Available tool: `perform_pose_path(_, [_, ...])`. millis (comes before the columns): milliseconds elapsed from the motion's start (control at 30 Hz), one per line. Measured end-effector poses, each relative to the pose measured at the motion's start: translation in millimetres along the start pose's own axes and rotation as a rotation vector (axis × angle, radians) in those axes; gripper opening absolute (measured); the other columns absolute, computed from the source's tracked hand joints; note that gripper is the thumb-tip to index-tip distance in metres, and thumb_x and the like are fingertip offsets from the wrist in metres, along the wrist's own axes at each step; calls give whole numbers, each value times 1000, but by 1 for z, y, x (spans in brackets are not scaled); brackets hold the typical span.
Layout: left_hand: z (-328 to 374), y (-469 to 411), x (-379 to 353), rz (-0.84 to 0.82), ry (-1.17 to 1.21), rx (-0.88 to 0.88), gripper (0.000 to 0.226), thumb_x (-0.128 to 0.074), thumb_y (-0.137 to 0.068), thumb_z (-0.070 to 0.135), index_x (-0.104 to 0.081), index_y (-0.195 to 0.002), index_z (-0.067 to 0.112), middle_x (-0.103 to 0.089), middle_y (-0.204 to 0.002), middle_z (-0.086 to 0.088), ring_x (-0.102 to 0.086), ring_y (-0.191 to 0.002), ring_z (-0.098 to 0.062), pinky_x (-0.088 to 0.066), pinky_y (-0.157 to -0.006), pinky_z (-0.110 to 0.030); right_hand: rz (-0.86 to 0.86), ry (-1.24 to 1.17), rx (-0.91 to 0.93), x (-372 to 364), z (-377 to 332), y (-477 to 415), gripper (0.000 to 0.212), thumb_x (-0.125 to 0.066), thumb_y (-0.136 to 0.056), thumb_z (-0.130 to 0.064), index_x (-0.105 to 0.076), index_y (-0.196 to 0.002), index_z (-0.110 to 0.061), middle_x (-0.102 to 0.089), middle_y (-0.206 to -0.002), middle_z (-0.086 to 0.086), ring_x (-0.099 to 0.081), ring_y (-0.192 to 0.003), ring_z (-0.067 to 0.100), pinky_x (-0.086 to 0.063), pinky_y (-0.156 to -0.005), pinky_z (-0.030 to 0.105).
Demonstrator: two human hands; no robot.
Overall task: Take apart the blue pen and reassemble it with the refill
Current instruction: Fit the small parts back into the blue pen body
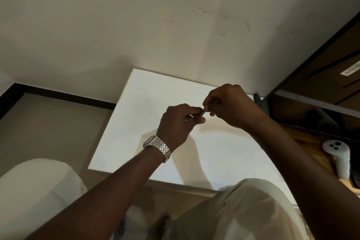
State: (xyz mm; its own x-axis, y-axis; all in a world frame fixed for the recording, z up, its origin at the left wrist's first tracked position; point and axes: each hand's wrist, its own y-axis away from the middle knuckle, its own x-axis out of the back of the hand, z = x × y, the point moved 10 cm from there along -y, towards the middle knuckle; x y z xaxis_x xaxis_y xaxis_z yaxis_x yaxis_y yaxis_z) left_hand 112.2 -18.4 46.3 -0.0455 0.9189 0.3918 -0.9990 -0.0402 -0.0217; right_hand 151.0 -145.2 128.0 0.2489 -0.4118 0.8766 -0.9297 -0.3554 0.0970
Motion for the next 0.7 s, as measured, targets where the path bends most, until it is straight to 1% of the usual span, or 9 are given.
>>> perform_pose_path(100, [-3, 1, -1, -3, -5, 1, 25, -83, -82, 33, -81, -105, 24, -80, -98, 5, -75, -84, -14, -57, -85, -42, -25, 1, -13, -6, 4, -2, 16, -72, -88, -4, -77, -82, -18, -64, -64, -19, -67, -58, -2, -42, -52, 6])
perform_pose_path(200, [-4, 1, -2, -11, -30, -11, 24, -82, -83, 34, -81, -105, 25, -78, -94, 9, -71, -77, -6, -56, -81, -36, -48, -4, -34, -12, 9, -2, 16, -72, -90, -7, -76, -81, -20, -66, -66, -17, -68, -59, -2, -46, -56, 15])
perform_pose_path(300, [-6, -1, -4, -33, 13, 16, 23, -82, -83, 33, -82, -105, 26, -80, -98, 8, -74, -81, -8, -57, -86, -38, -25, -70, -30, -11, 13, -1, 9, -72, -93, -15, -78, -88, -19, -70, -67, -13, -65, -54, -6, -43, -54, 12])
perform_pose_path(333, [-7, -2, -5, -43, 38, 29, 23, -81, -83, 32, -82, -105, 25, -81, -99, 8, -76, -84, -10, -57, -88, -39, -18, -106, -35, -11, 15, 0, 6, -72, -95, -21, -77, -92, -20, -73, -70, -9, -66, -56, -6, -45, -55, 14])
perform_pose_path(400, [-11, -2, -7, -56, 78, 56, 22, -82, -83, 29, -82, -105, 25, -81, -97, 10, -76, -86, -9, -57, -88, -34, -18, -195, -73, -15, 23, 2, 9, -72, -96, -26, -76, -102, -20, -79, -81, -2, -72, -69, 0, -57, -59, 24])
perform_pose_path(467, [-16, -1, -11, -75, 130, 74, 22, -82, -84, 24, -82, -105, 23, -80, -93, 10, -77, -85, -8, -57, -87, -27, -30, -322, -135, -26, 33, 6, 14, -73, -94, -16, -75, -108, -15, -80, -88, 3, -76, -82, 14, -64, -63, 35])
perform_pose_path(567, [-19, 0, -17, -106, 160, 73, 20, -82, -83, 22, -83, -103, 21, -82, -89, 4, -77, -79, -7, -59, -81, -22, -15, -543, -227, -41, 49, 10, 15, -75, -90, -7, -75, -104, -12, -81, -91, 9, -78, -87, 24, -63, -64, 39])
perform_pose_path(600, [-20, 0, -17, -110, 171, 80, 19, -82, -83, 22, -84, -102, 21, -83, -87, 3, -77, -77, -7, -59, -80, -23, -6, -616, -259, -45, 54, 11, 14, -76, -88, -5, -76, -101, -10, -81, -90, 11, -79, -87, 26, -63, -65, 40])
perform_pose_path(700, [-24, 0, -22, -117, 197, 117, 17, -83, -81, 23, -84, -98, 19, -82, -84, 1, -77, -82, -12, -61, -88, -36, 11, -747, -342, -57, 69, 7, 9, -74, -84, -4, -78, -92, -4, -80, -87, 13, -80, -80, 25, -64, -68, 44])
